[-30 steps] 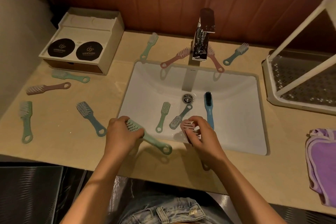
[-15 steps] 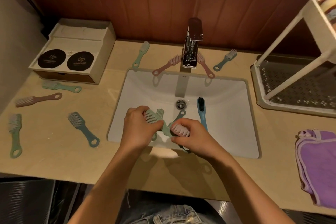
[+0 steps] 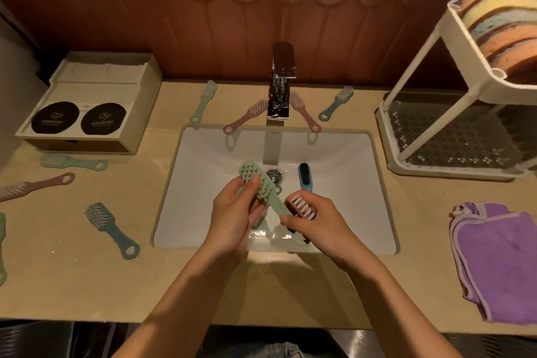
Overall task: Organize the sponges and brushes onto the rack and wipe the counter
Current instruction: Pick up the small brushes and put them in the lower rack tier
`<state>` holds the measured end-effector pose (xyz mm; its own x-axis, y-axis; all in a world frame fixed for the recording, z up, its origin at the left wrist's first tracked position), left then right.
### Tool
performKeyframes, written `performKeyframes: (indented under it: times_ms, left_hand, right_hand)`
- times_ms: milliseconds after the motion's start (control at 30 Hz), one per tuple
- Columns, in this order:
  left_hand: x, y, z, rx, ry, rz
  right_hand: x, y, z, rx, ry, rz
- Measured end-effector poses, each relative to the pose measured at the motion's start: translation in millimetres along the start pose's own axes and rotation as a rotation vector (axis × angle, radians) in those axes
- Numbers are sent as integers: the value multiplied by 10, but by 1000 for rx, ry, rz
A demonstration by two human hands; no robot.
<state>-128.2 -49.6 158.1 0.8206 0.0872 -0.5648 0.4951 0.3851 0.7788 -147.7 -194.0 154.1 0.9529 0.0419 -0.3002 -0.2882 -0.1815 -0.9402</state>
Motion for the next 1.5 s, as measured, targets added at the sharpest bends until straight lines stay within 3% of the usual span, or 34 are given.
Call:
performKeyframes:
  times_ms: [200,333,567,800,1000,1133,1500]
  left_hand:
    - [119,1,332,-75,-62,-93]
    - [177,-14,659,69,-71,30]
    - [228,-69,1214,337,-176,159]
    - [300,-291,1534,611,-275,229]
    - [335,-411,1550,599,-217,222]
    - [370,-462,1537,647,-211,225]
    - [391,-555,1674,567,-233,123]
  right_hand:
    - [-33,-16,-576,20,154,48]
    - [-50,84,-1095,-382,269,-32]
    - [58,203,-1913,-683,506,-120]
    - [462,322,-2547,-1144,416,-122]
    - [910,383,-2810,-1154,272,25]
    - [1092,543,-2867,-974,205,123]
    - [1042,741,-2926,-693,143,169]
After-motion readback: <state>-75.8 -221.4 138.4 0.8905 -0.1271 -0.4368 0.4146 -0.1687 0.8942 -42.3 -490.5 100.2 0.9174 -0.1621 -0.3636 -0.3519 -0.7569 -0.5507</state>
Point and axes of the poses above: each hand's wrist, its own x-axis towards the middle knuckle, its own z-axis out of the palm, y = z × x, the point moved 2 cm from there along x, towards the middle knuckle, and after that the axes turned 7 degrees about y, right-handed, at the moved point
